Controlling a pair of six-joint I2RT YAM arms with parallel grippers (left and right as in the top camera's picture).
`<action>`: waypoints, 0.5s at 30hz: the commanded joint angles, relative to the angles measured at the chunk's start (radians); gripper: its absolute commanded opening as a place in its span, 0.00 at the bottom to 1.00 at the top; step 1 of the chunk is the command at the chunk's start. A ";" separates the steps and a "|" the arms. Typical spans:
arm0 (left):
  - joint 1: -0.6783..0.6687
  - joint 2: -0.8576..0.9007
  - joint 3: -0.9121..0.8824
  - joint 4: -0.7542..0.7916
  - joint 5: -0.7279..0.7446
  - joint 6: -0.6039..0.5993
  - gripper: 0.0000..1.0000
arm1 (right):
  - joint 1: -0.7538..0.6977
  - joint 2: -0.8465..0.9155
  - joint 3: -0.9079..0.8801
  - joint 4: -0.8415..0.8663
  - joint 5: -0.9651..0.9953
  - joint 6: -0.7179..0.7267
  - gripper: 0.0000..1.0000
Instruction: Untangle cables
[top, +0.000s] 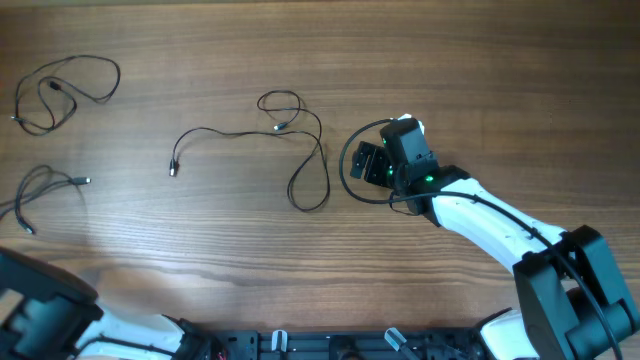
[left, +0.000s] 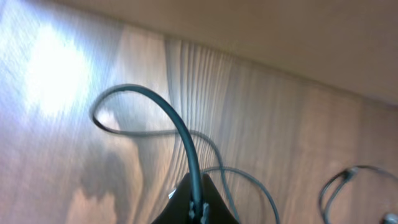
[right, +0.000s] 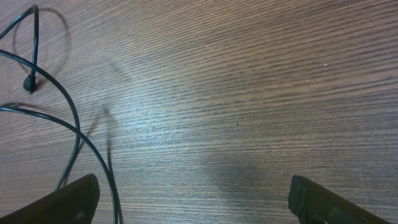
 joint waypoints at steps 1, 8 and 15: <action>-0.031 0.133 0.000 -0.038 0.217 -0.100 0.04 | 0.003 0.012 0.002 0.002 0.021 0.013 1.00; -0.176 0.240 -0.009 -0.066 0.336 -0.078 1.00 | 0.003 0.012 0.002 -0.001 0.021 0.012 1.00; -0.216 0.002 -0.009 -0.126 0.394 -0.081 1.00 | 0.003 0.012 0.002 -0.001 0.017 0.013 1.00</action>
